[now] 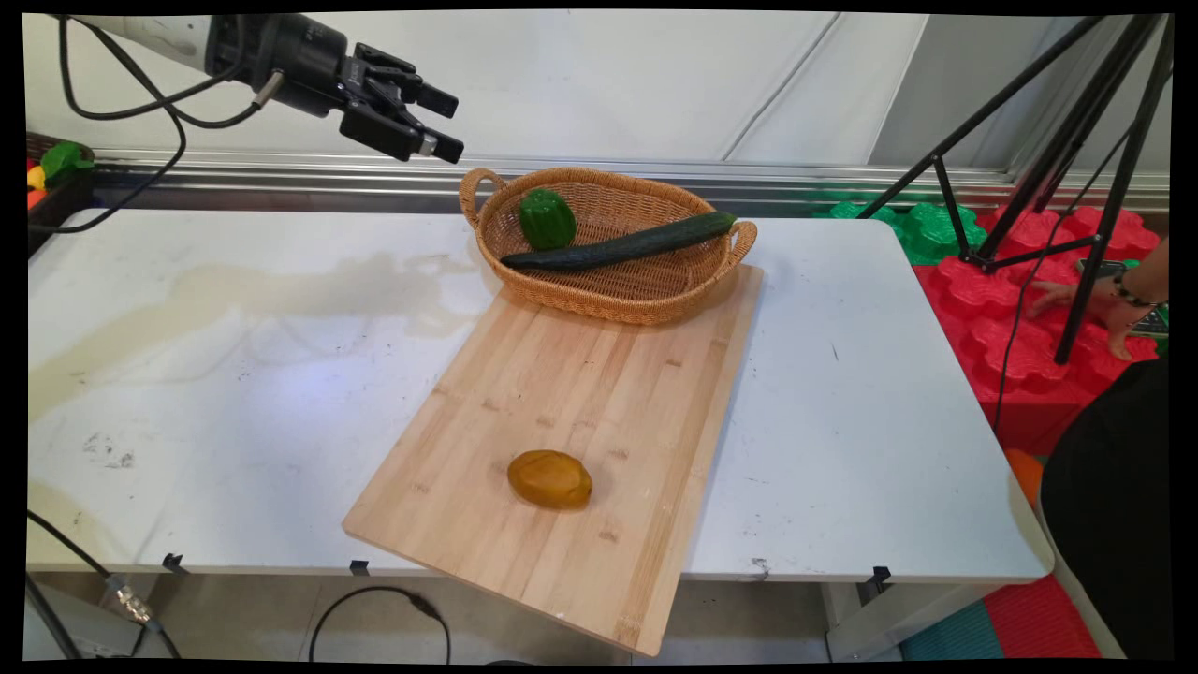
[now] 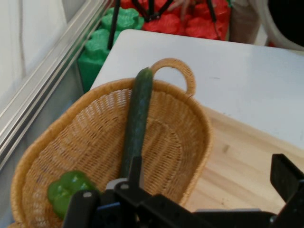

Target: Pick up the potato from the cutting board

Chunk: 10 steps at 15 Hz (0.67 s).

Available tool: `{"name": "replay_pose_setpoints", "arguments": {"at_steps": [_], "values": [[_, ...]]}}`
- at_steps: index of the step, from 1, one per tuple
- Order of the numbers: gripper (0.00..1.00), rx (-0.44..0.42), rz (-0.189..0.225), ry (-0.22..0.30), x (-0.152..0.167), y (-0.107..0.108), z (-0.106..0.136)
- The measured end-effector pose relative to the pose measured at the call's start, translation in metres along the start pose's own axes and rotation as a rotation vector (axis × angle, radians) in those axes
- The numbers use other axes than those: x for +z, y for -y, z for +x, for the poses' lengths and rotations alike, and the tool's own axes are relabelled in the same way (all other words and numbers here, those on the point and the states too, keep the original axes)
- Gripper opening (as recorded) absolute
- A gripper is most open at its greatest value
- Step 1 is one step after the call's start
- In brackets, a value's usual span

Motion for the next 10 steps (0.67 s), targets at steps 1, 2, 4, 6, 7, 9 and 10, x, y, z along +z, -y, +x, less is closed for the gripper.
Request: {"name": "replay_pose_setpoints", "arguments": {"at_steps": [1, 2, 4, 6, 7, 9, 10], "values": [[1.0, 0.012, -0.012, 0.002, -0.001, -0.004, 0.001], [1.0, 0.028, -0.023, 0.008, -0.001, -0.009, 0.002], [1.0, 0.063, -0.052, 0.029, 0.003, -0.02, 0.001], [1.0, 0.097, -0.094, 0.055, 0.008, -0.034, -0.001], [1.0, 0.106, -0.107, 0.063, 0.01, -0.039, -0.001], [1.0, 0.133, -0.145, 0.089, 0.016, -0.054, -0.005], [1.0, 0.144, -0.162, 0.102, 0.02, -0.062, -0.007]]}}
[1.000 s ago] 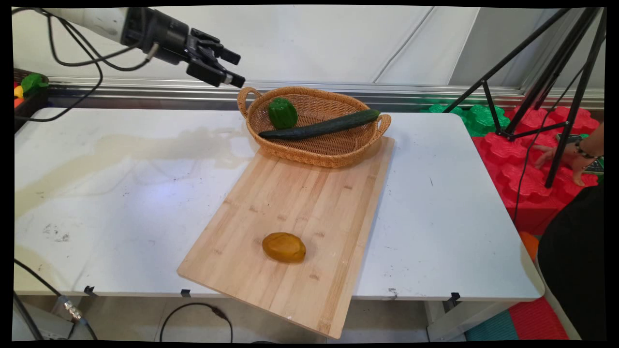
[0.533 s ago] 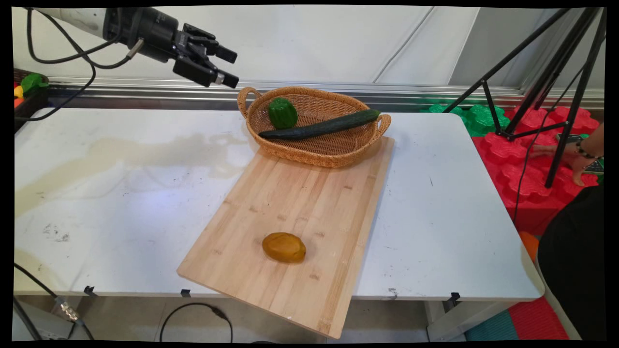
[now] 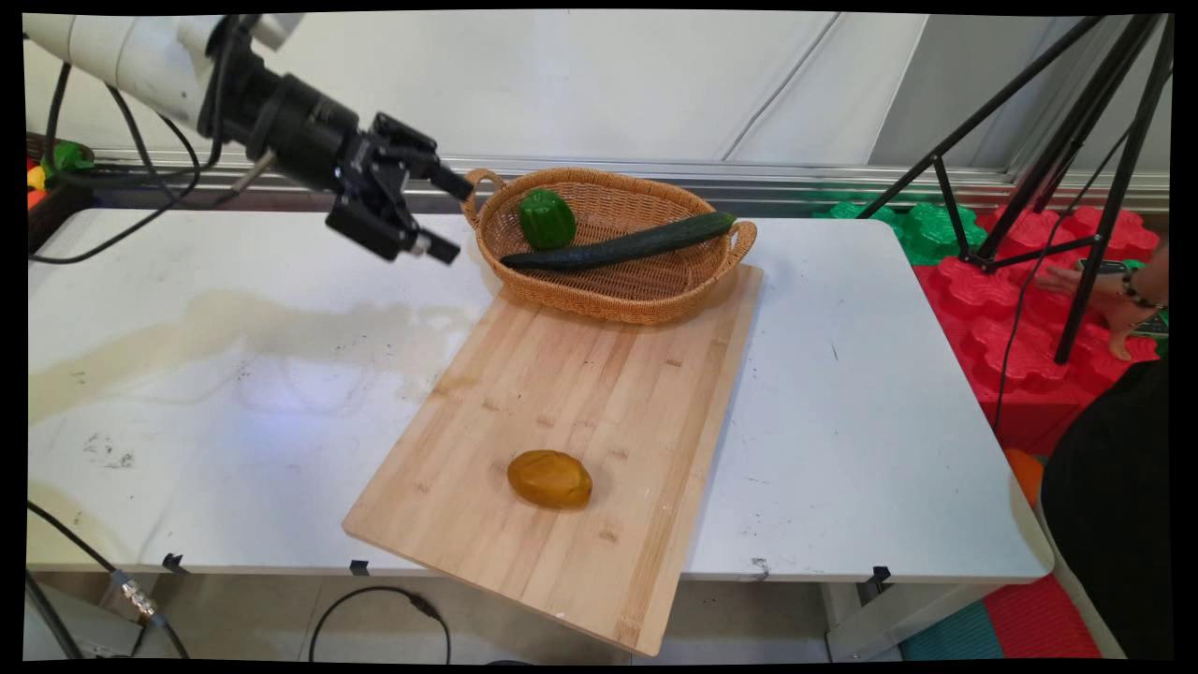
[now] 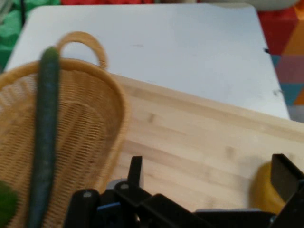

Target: Pick up the potato from the cutting board

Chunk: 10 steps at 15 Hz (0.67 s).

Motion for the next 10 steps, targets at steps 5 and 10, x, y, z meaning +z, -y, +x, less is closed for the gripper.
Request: {"name": "replay_pose_setpoints", "arguments": {"at_steps": [5, 10], "values": [[1.0, 0.03, -0.045, 0.045, 0.023, -0.022, -0.002], [1.0, 0.061, -0.081, 0.099, 0.055, -0.041, -0.005]]}}
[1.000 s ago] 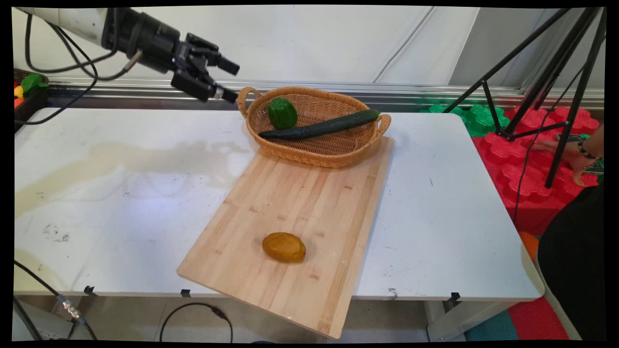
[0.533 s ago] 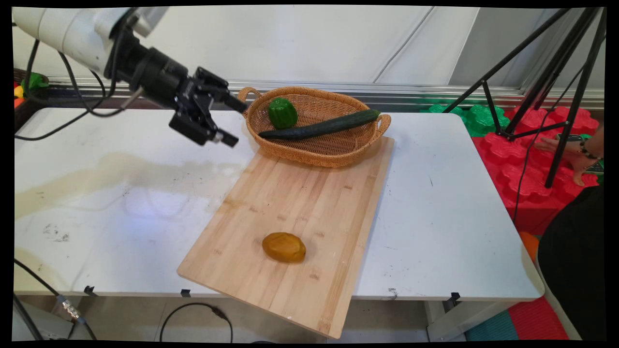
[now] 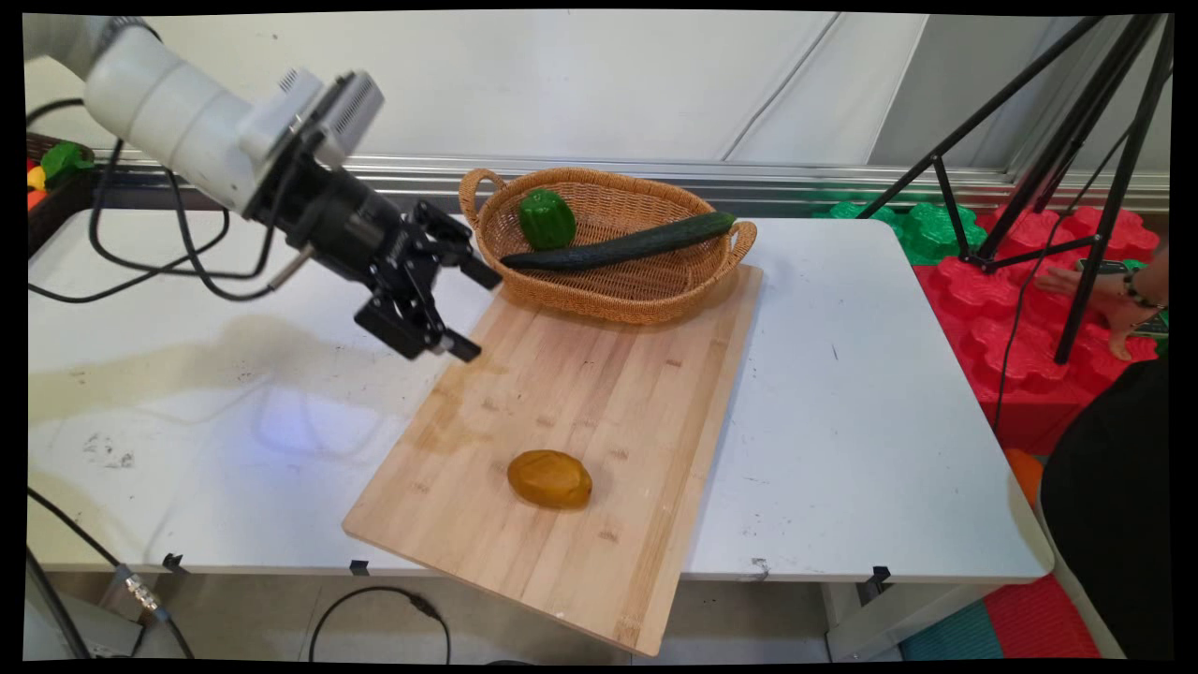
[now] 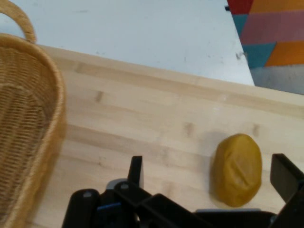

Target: Pick up the potato from the cutting board

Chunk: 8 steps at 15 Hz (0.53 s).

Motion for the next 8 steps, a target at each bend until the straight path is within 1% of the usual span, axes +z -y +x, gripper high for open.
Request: {"name": "replay_pose_setpoints", "arguments": {"at_steps": [2, 8], "values": [[1.0, 0.011, -0.013, 0.019, 0.012, -0.005, 0.0], [1.0, 0.038, -0.054, 0.102, 0.064, -0.021, -0.006]]}}
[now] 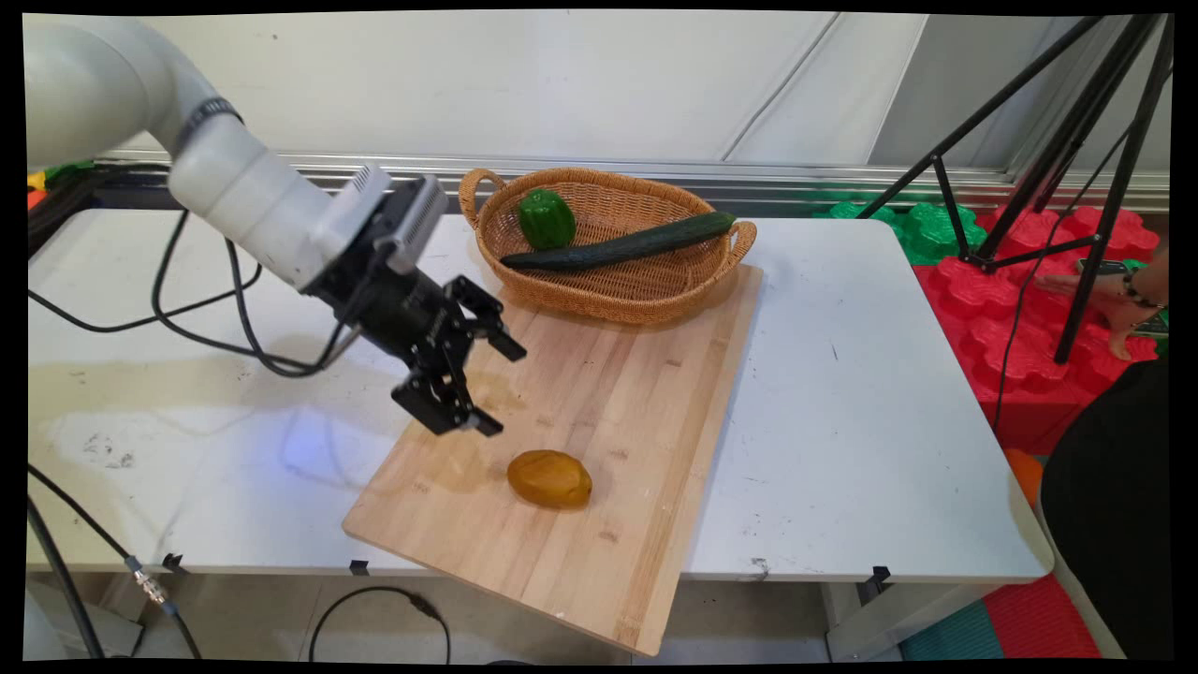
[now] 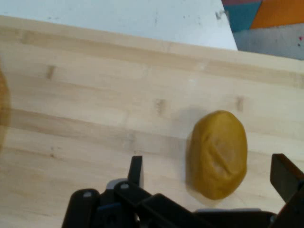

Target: Pick up the potato from the cutting board

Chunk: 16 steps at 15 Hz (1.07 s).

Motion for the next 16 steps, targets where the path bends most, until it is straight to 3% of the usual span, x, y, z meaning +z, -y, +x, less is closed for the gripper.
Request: {"name": "replay_pose_setpoints", "arguments": {"at_steps": [6, 16], "values": [[1.0, 0.029, -0.041, 0.075, 0.045, -0.009, -0.005], [1.0, 0.061, -0.061, 0.126, 0.095, -0.012, -0.003]]}}
